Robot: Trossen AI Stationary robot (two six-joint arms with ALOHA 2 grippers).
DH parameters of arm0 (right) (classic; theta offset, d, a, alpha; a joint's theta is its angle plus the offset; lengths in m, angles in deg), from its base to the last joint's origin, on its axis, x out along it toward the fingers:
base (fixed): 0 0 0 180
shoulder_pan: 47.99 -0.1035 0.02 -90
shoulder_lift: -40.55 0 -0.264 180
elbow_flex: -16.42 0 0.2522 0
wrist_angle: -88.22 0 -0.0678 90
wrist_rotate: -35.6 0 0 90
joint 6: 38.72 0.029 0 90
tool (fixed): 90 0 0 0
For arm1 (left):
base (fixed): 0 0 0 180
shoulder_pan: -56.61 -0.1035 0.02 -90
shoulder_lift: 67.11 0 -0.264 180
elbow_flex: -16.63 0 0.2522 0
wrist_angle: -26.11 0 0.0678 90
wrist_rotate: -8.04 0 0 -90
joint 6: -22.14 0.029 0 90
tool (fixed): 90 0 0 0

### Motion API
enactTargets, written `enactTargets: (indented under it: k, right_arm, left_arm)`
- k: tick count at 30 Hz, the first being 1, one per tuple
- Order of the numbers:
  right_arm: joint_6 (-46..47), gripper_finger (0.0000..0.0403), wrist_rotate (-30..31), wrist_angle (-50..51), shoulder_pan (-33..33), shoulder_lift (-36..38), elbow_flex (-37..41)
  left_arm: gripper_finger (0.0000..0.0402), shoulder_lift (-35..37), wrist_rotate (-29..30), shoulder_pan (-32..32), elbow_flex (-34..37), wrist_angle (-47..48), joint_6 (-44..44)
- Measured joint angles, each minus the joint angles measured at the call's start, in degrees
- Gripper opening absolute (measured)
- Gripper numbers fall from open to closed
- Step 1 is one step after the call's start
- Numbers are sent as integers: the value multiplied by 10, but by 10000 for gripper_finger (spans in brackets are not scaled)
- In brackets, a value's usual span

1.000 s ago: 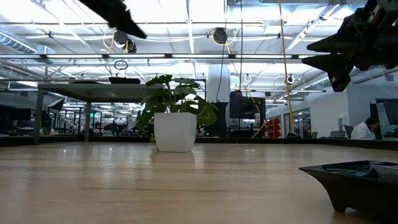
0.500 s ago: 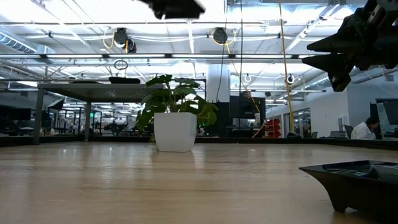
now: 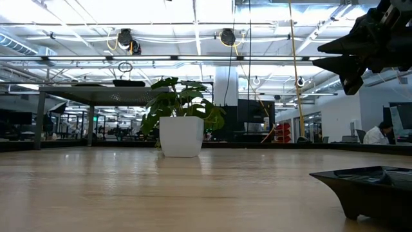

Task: Pick & Place Mini shaped plates
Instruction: Move the square plate to the center of the table

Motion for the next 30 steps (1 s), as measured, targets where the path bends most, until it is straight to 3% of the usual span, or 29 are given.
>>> enactTargets:
  k: [8, 17, 30]
  right_arm:
    - [0, 133, 0, -22, 0, 0, 0]
    - [0, 132, 0, -163, 0, 0, 0]
    - [-15, 132, 6, -284, 0, 0, -1]
  left_arm:
    - [214, 0, -1, 12, 0, -60, 1]
    - [214, 0, -1, 26, 0, -73, 1]
    - [214, 0, -1, 27, 0, -80, -4]
